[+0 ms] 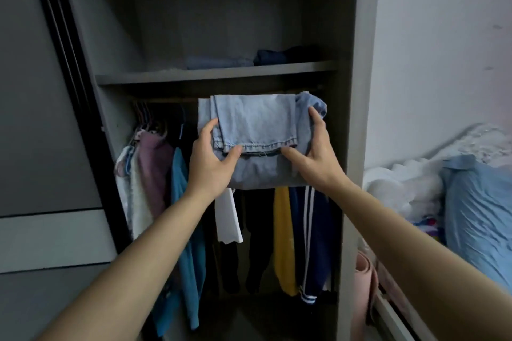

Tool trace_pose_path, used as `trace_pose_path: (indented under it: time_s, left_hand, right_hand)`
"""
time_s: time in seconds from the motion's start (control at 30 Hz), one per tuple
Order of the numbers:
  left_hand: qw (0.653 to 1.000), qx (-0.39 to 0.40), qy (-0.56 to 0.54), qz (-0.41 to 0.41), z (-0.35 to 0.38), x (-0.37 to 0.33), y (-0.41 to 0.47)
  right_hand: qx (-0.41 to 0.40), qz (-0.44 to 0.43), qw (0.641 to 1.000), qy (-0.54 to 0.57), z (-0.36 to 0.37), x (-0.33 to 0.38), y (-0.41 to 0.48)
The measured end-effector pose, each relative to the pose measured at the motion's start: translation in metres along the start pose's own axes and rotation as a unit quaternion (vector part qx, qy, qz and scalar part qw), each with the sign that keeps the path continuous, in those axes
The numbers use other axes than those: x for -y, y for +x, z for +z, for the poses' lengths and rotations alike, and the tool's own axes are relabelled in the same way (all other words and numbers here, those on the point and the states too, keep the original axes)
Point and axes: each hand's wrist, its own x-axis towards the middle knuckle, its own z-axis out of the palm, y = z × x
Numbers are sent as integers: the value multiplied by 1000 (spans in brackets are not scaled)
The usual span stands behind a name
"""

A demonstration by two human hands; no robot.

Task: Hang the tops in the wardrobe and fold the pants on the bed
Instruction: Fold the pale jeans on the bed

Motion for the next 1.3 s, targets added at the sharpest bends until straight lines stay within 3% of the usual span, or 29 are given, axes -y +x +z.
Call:
trace_pose_path:
  time_s: [0.4,0.8,1.0,1.1,1.17,1.23,1.3]
  left_hand:
    - [981,-89,74,159,41,3,264]
    - [980,-116,97,132,70,75,454]
    - [974,-50,156,153,51,97,529]
    - [970,-54,205,122,43,110,558]
    - [964,-14,253,75,40,123,568]
    - [945,78,317,-12,42,143,572]
    - [912,174,352,-121,44,161,569]
  right_hand:
    - [-42,-108,991,61,-3,-10,278]
    - [-22,-124,992,31,53,-47,493]
    - [-29,-101,994,-11,89,-46,561]
    - [-42,-74,996,-7,108,-45,586]
    - [-15,-17,999,-27,122,-51,593]
    - [84,53,984,-148,136,-66,594]
    - [167,87,940,-286,147,-81,594]
